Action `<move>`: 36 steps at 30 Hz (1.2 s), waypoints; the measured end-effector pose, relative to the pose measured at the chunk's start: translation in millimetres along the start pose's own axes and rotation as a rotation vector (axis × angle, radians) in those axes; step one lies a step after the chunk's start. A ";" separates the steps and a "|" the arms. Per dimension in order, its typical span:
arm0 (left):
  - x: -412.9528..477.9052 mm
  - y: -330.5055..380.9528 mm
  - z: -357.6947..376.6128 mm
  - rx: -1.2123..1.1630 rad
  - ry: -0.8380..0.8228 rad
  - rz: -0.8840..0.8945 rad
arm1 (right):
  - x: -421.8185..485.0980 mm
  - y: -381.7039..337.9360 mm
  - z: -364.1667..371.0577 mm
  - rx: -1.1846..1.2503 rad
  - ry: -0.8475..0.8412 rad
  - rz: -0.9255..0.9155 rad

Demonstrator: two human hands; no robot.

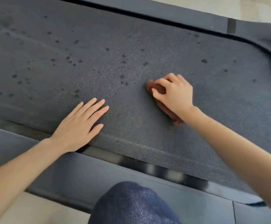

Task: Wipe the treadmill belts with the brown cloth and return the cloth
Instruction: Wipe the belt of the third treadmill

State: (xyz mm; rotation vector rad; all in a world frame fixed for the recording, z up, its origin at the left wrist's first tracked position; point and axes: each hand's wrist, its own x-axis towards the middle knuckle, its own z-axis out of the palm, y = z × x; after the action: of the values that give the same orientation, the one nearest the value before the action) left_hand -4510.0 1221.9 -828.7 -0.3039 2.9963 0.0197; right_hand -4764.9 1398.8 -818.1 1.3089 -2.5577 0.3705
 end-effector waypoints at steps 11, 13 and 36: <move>0.6 12.8 8.9 -0.038 0.077 -0.030 | -82.2 -81.2 -9.5 0.221 0.085 -0.330; -0.4 12.3 9.6 -0.012 0.080 -0.017 | -70.3 -69.5 -10.8 0.247 0.045 -0.467; -59.6 -113.1 14.3 -0.241 0.143 -0.439 | 29.7 -70.9 16.6 -0.024 0.011 0.052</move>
State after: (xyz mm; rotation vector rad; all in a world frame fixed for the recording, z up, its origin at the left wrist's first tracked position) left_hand -4427.5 1123.3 -835.0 -1.0206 2.9912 0.3279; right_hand -4725.5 1330.8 -816.0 1.2301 -2.5830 0.3552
